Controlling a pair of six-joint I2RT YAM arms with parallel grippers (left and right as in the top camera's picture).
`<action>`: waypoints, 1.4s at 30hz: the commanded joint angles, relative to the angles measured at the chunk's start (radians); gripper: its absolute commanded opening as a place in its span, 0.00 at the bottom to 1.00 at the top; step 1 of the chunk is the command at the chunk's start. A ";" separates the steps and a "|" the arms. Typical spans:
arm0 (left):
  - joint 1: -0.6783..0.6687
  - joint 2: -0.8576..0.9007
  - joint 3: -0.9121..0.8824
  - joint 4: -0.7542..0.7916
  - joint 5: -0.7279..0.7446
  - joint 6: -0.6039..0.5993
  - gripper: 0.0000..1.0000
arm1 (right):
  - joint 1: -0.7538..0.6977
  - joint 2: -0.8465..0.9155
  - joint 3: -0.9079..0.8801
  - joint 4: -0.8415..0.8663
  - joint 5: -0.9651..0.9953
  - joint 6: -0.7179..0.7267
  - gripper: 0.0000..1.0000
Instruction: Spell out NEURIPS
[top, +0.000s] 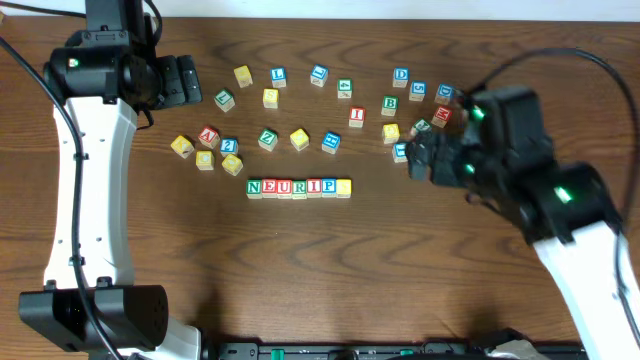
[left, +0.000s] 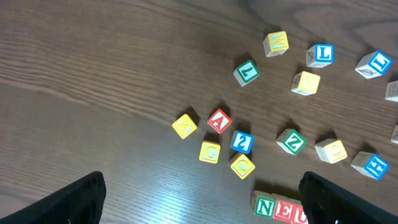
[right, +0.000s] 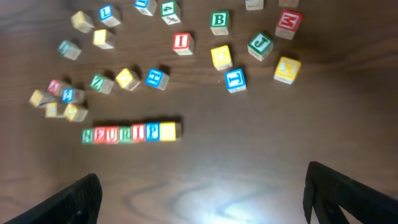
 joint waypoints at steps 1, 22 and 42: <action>0.004 -0.003 0.016 -0.003 -0.005 0.006 0.98 | -0.006 -0.084 0.015 -0.027 0.028 -0.015 0.99; 0.004 -0.003 0.016 -0.003 -0.005 0.006 0.98 | -0.023 -0.431 -0.074 0.035 0.216 -0.075 0.99; 0.004 -0.003 0.016 -0.003 -0.005 0.006 0.98 | -0.243 -0.961 -1.160 1.100 0.001 -0.285 0.99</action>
